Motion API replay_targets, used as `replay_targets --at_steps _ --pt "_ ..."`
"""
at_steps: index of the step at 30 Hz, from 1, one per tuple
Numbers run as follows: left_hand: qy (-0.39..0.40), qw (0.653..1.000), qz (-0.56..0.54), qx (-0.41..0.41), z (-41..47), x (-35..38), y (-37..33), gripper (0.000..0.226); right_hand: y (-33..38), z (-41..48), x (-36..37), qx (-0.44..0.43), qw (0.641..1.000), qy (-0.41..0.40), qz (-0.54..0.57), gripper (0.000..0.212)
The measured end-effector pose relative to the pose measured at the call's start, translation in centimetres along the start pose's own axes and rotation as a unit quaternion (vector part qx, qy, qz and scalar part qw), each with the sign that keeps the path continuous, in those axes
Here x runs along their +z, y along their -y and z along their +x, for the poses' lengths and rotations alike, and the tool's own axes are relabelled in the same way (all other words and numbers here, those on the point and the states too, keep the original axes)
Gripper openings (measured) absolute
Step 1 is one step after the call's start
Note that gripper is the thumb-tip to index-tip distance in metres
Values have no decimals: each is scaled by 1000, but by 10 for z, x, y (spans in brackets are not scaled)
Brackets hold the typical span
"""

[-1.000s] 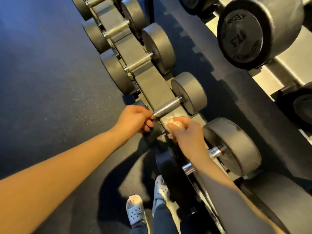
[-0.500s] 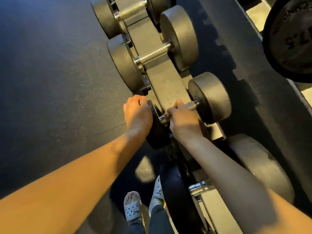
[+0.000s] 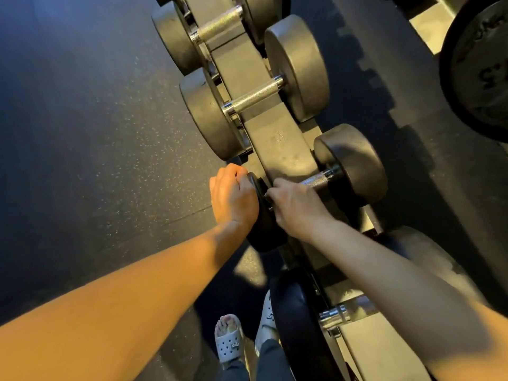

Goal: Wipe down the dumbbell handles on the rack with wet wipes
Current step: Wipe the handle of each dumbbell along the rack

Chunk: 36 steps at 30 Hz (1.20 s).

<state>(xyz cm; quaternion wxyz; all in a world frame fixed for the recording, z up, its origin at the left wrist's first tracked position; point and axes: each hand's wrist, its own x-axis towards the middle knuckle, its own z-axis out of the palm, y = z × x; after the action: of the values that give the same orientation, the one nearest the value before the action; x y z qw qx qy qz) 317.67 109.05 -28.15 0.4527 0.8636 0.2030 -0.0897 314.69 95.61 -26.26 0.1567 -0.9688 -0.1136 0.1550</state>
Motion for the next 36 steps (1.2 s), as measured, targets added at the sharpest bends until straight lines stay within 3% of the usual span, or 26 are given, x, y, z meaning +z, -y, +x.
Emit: replay_targets --at_steps 6,12,14,17,20,22,24,26,28,33,36 --pt "6 999 15 34 1 1 1 29 -21 -21 9 -47 998 -17 28 12" --pt "-4 998 24 54 3 2 5 29 -10 -19 19 -34 990 -119 61 17" --pt "-5 998 31 60 4 2 6 29 -5 4 8 -15 998 -61 1 16" --pt "0 997 35 64 4 1 7 27 -5 43 -7 49 993 100 -36 20" --pt "1 997 40 73 5 1 9 26 -6 69 -12 100 961 252 46 16" --pt "1 996 45 81 5 1 8 26 -6 72 -14 108 950 283 74 11" --pt "1 996 50 80 5 2 8 27 -6 61 -14 90 963 250 52 15" --pt "-1 996 49 75 4 2 8 28 -9 39 -4 58 987 147 -7 23" --pt "-4 996 53 73 5 2 9 28 -13 19 10 13 999 48 10 22" --pt "-16 993 68 94 8 5 12 30 -21 -10 38 -79 989 -118 37 35" --pt "-16 993 62 96 8 5 11 27 -15 -21 45 -107 980 -168 9 25"
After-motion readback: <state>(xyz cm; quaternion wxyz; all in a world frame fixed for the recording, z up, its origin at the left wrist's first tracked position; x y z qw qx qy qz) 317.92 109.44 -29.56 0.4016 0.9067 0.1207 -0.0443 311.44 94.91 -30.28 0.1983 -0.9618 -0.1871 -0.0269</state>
